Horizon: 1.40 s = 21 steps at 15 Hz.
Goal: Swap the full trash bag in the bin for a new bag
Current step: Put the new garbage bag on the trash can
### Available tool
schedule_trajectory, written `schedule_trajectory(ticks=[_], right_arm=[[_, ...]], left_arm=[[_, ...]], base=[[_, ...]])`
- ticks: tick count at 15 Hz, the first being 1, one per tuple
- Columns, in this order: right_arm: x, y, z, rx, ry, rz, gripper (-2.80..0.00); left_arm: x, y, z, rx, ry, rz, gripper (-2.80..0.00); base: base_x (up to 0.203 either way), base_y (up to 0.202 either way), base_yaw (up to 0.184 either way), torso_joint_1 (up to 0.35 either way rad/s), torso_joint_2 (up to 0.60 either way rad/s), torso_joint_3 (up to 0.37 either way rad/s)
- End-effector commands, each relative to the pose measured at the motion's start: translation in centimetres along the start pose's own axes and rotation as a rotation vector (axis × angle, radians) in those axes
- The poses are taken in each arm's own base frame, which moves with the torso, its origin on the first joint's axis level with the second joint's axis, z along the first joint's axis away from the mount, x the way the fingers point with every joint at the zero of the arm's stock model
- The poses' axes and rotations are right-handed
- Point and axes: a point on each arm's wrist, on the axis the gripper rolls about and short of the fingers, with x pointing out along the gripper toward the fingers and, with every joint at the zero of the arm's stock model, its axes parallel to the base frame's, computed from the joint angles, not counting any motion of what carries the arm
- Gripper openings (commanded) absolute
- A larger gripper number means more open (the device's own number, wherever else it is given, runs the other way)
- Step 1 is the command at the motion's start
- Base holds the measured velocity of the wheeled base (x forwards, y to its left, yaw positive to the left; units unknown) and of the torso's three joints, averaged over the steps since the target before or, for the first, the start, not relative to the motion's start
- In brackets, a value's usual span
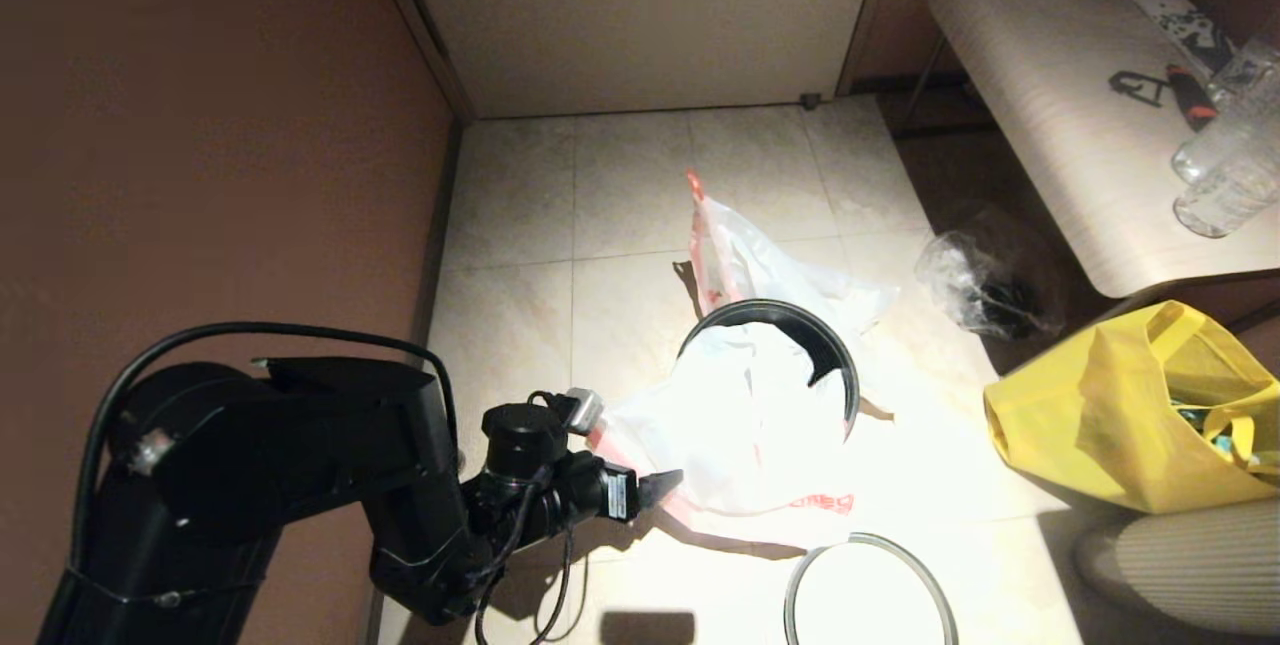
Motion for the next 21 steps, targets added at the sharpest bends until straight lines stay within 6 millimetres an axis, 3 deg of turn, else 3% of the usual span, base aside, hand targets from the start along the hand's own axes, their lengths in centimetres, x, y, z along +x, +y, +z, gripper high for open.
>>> schedule_trajectory(ticks=[1,5,6,7,12,18,21], right_arm=[[0.0,0.0,0.0,-0.001,-0.001,0.000,-2.80],[0.0,0.0,0.0,-0.001,-0.001,0.001,-2.80],[0.0,0.0,0.0,-0.001,0.000,-0.001,-2.80],[0.0,0.0,0.0,-0.001,-0.001,-0.001,-2.80],[0.0,0.0,0.0,-0.001,-0.001,0.001,-2.80],[0.0,0.0,0.0,-0.001,-0.001,0.000,-2.80],[0.0,0.0,0.0,-0.001,-0.001,0.000,-2.80]], left_arm=[[0.3,-0.3,1.0,-0.006,-0.032,-0.012,0.00],[1.8,0.1,2.2,-0.028,-0.047,0.037,0.00],[1.8,0.0,2.2,-0.042,-0.049,0.041,-1.98],[1.6,-0.2,2.4,-0.053,-0.054,0.037,-2.80],[1.1,-1.2,3.5,-0.043,-0.079,0.016,-2.80],[-1.1,-8.5,7.1,-0.022,-0.001,-0.092,-2.80],[-1.5,-10.5,9.7,-0.034,-0.023,-0.085,-2.80]], base=[[0.000,0.000,0.000,0.000,0.00,0.000],[0.000,0.000,0.000,0.000,0.00,0.000],[0.000,0.000,0.000,0.000,0.00,0.000],[0.000,0.000,0.000,0.000,0.00,0.000],[0.000,0.000,0.000,0.000,0.00,0.000],[0.000,0.000,0.000,0.000,0.00,0.000],[0.000,0.000,0.000,0.000,0.00,0.000]])
